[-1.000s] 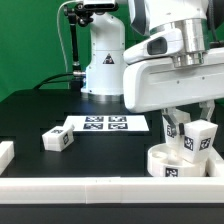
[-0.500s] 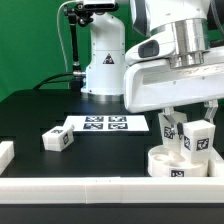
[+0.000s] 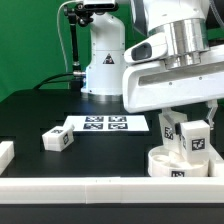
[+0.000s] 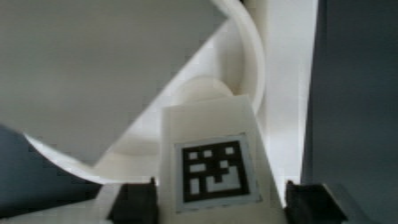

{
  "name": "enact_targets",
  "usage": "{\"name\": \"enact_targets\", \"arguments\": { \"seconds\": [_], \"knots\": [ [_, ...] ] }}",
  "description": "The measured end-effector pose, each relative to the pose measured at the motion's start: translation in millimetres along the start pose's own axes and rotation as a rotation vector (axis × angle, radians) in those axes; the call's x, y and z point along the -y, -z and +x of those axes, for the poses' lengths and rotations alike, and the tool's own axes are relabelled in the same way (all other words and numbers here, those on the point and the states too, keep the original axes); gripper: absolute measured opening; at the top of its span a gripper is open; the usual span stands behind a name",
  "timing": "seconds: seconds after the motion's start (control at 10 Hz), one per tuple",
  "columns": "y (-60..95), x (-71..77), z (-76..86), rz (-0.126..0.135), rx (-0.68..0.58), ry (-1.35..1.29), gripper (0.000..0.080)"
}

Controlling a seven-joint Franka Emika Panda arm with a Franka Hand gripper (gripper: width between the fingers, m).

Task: Assemble stool

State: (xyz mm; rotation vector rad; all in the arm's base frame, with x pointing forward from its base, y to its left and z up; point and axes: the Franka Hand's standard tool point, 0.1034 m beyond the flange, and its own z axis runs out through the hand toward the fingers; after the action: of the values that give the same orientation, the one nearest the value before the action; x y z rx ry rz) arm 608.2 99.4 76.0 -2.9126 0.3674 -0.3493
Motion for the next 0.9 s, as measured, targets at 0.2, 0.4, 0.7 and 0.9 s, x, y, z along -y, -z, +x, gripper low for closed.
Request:
{"name": "enact_targets", "arguments": {
  "seconds": [0.2, 0.4, 0.7, 0.9],
  "knots": [
    [-0.9, 3.1, -2.3, 0.003, 0.003, -0.167, 0.0347],
    [-0.7, 3.8, -1.3, 0.006, 0.011, -0.330, 0.0347],
    [0.3, 4.2, 0.3, 0.029, 0.017, -0.607, 0.0347],
    [0.9, 3.4, 1.8, 0.045, 0.022, -0.751, 0.0347]
  ]
}}
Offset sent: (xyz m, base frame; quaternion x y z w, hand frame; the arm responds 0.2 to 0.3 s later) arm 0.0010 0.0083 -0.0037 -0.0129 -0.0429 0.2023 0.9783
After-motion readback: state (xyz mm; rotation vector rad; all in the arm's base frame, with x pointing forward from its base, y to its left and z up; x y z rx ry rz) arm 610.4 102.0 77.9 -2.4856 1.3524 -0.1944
